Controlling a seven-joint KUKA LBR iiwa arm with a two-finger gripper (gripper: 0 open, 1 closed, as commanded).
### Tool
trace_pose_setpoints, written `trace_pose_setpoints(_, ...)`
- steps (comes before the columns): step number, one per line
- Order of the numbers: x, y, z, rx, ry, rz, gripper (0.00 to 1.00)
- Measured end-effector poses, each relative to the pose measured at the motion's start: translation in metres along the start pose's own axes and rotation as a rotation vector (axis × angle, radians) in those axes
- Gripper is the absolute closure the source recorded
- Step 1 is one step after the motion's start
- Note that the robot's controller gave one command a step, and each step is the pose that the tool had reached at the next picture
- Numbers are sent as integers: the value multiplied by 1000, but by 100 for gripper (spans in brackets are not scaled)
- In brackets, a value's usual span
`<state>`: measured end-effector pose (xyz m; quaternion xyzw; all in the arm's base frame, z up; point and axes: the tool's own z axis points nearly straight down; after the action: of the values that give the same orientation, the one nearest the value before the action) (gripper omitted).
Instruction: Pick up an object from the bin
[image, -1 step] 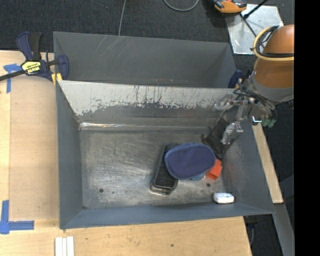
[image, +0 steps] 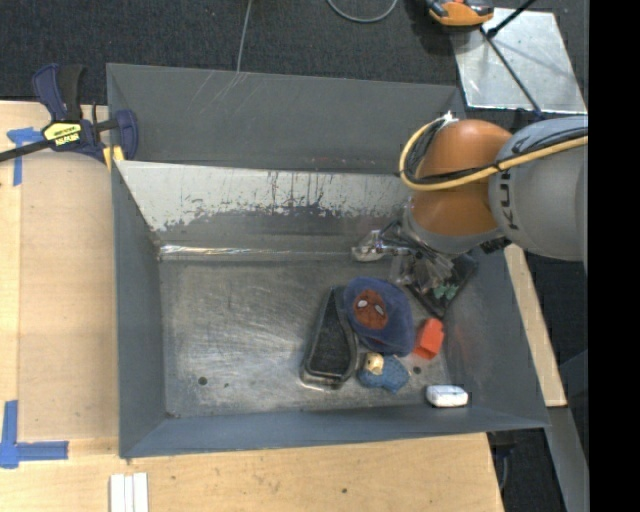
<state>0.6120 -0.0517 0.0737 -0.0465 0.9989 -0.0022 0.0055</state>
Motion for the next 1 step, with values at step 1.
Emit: trace_pose_setpoints(1, -9, 73, -29, -4, -2, -451, 0)
